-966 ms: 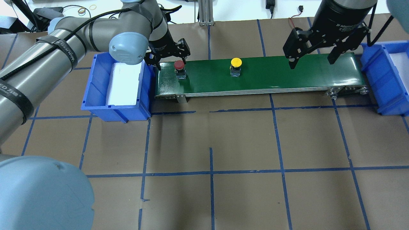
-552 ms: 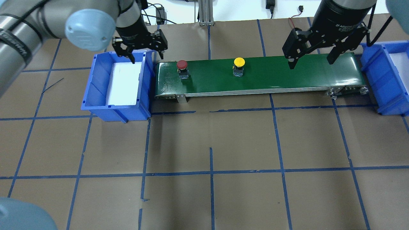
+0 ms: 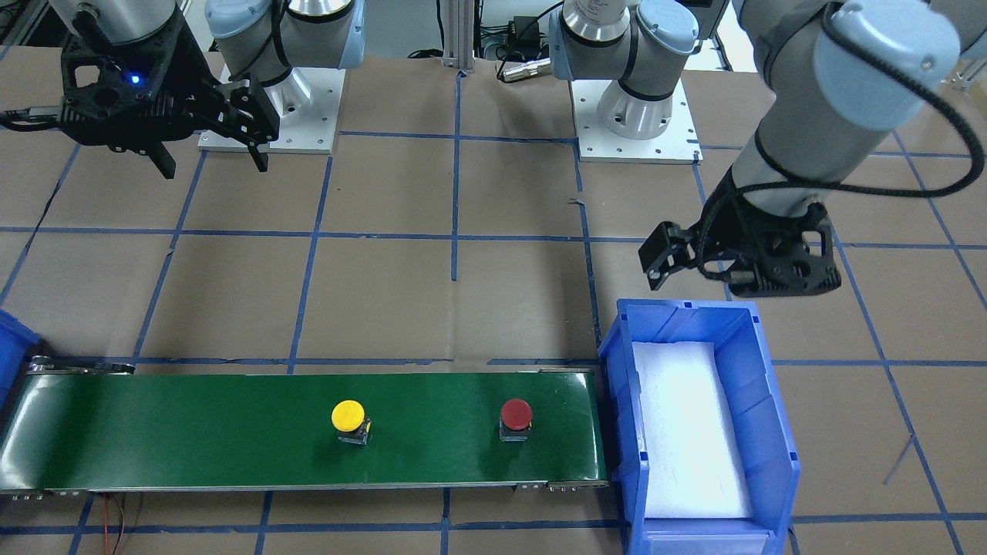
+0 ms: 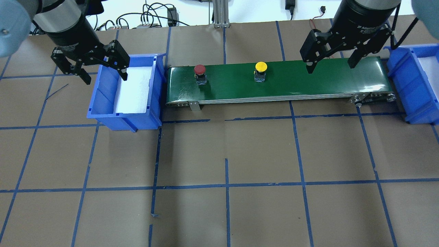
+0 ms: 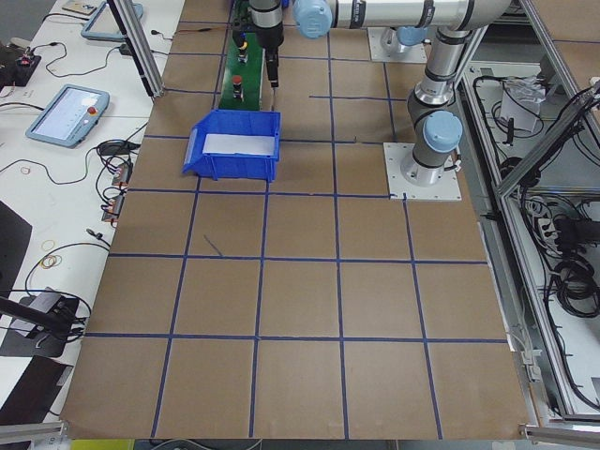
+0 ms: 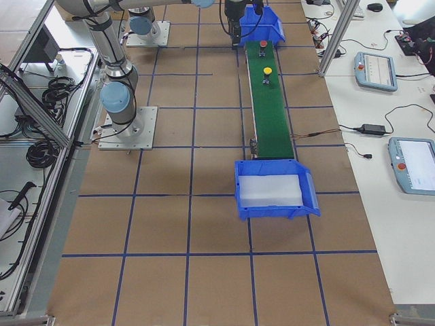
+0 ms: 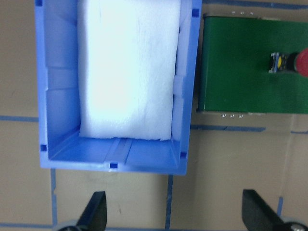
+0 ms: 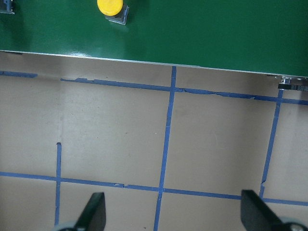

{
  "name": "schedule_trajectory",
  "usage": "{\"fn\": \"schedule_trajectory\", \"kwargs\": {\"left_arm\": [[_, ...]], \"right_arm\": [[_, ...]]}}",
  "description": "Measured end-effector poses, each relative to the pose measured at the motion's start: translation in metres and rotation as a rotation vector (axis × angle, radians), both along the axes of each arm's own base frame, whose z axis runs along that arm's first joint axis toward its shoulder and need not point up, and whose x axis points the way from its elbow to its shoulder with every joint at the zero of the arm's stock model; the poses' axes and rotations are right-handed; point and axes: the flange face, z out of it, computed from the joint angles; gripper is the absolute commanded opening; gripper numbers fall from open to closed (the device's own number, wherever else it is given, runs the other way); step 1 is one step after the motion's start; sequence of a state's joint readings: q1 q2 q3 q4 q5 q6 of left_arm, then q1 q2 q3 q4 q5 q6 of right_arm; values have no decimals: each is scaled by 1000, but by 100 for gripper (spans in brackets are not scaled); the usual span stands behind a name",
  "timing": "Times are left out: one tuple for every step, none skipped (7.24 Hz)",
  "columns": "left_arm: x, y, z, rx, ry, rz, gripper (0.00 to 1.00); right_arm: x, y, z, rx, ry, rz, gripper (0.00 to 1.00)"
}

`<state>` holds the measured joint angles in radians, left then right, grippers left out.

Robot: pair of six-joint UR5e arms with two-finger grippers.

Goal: Transport two buttons from left to right
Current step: 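Raise the left gripper over the bin while the right gripper turns toward the belt end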

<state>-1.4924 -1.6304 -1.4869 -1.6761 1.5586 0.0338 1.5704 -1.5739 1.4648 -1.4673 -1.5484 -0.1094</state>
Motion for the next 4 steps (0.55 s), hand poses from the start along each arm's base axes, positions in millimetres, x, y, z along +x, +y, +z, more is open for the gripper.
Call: {"fn": "schedule_trajectory", "kwargs": {"left_arm": [[1,10,10,2,-18,-6,100],[1,12,12,0,-24,-9,100],[-1,8,11,-24,-2,-7,100],[-4,4,10,-52,20,-7,100]], "right_arm": [[-1,0,0,-1,0,-1,100],[-1,-1,-1,0,1,-1,100],[-1,-1,-2,1,1,-1,100],[-2,-1,-3,4,1,-1,100]]}}
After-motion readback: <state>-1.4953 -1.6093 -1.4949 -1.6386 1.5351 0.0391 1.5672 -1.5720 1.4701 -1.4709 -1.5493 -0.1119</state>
